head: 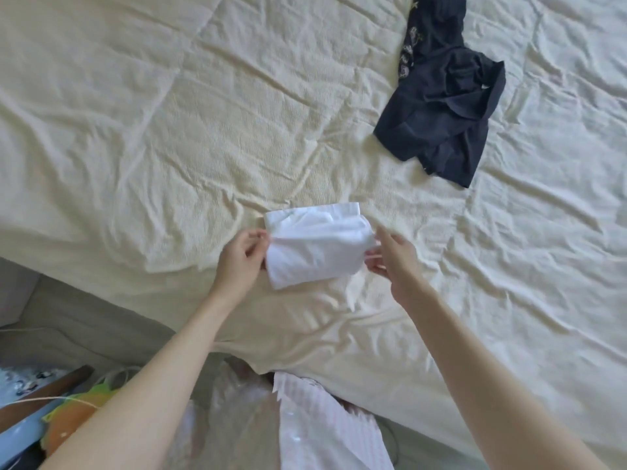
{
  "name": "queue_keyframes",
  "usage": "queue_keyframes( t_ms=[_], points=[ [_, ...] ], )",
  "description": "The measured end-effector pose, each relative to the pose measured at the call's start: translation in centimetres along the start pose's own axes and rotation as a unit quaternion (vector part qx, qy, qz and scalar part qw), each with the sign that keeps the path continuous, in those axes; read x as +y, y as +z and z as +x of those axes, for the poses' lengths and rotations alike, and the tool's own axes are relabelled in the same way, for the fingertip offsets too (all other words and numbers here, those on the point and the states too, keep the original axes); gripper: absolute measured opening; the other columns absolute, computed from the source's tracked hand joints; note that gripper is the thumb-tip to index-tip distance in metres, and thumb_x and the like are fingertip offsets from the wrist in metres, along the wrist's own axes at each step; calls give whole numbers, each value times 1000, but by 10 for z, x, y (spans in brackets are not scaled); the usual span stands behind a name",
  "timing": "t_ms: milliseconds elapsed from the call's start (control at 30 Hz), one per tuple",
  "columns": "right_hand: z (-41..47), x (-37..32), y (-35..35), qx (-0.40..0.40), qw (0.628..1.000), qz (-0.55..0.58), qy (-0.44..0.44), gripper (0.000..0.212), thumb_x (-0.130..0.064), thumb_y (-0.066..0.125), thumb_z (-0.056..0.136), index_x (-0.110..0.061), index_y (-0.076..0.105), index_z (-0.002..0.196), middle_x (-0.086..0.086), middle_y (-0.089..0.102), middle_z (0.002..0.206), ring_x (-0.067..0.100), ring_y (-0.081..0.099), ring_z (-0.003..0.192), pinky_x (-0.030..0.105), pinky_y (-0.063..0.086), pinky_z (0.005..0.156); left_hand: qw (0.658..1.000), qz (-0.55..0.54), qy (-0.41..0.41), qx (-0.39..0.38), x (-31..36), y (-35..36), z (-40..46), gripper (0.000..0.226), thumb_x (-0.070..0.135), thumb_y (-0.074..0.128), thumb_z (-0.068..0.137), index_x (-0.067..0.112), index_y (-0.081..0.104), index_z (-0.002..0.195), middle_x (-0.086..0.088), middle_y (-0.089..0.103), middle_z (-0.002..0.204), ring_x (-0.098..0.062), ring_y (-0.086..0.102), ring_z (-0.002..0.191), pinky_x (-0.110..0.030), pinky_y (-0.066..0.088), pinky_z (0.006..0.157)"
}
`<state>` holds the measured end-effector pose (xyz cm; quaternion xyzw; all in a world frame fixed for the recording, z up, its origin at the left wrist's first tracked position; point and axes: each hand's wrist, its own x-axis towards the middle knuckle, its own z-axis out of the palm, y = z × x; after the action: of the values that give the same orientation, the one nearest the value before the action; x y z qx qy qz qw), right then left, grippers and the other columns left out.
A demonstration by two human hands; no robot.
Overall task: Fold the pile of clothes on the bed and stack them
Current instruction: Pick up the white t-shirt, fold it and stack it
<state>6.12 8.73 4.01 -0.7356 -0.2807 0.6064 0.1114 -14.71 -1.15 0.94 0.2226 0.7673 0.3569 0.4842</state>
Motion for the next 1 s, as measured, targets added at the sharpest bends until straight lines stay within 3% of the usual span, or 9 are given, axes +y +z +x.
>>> queue_keyframes(
  t_ms=[67,133,233,333,533,700,833,933,1000],
  points=[
    [9,-5,13,9,998,-18,-59,32,-31,46,97,-8,55,118,5,63,99,15,60,86,28,51,76,987,-138,-79,2,2,7,18,16,25,49,97,14,61,98,-4,67,93,-11,65,79,-22,54,68],
    [14,1,24,39,979,-125,-153,35,-30,48,96,-11,52,126,6,57,121,16,55,106,27,44,86,981,-149,-119,-40,-6,12,23,22,27,49,97,11,61,106,-5,68,94,-18,65,83,-30,51,73],
    [9,25,34,86,856,-375,-346,39,-20,52,95,-8,50,132,11,47,138,26,42,128,34,34,103,993,-51,-93,-42,-22,19,18,16,16,53,95,11,54,110,-2,65,93,-22,62,89,-37,51,76],
    [5,54,41,60,743,-485,-457,43,-12,58,90,-6,52,132,18,42,144,35,33,138,50,29,111,997,73,-5,17,-30,23,17,6,16,54,94,14,51,99,0,61,84,-26,60,81,-37,49,72],
    [24,74,44,60,690,-550,-466,53,-24,57,92,-20,42,142,15,29,153,34,24,142,53,18,112,974,172,98,108,-34,26,25,13,22,47,97,11,48,104,13,46,64,-15,46,60,-26,23,55],
    [54,68,46,-5,667,-656,-355,60,-42,31,99,-35,2,151,2,-14,159,24,-11,146,51,-9,115,976,194,-7,100,-38,27,37,23,31,48,97,8,48,100,-3,59,88,-30,57,88,-34,39,72],
    [53,60,46,-37,725,-572,-383,53,-38,35,99,-29,22,149,4,-1,160,23,-3,147,51,-5,115,980,154,-73,107,-33,30,39,34,39,43,97,8,51,107,-8,62,106,-30,57,101,-35,43,83],
    [49,58,37,99,861,-368,-337,42,-35,53,93,-15,50,130,8,44,139,23,39,130,41,29,107,985,67,-138,80,-32,30,43,38,44,38,98,10,54,100,-9,63,104,-31,59,102,-42,47,92],
    [55,48,30,104,957,-195,-187,27,-40,60,88,-16,58,99,1,54,94,15,52,88,28,42,76,984,-4,-168,54,-30,27,46,33,42,40,98,13,55,92,-10,64,104,-30,61,101,-48,48,93]
  ],
)
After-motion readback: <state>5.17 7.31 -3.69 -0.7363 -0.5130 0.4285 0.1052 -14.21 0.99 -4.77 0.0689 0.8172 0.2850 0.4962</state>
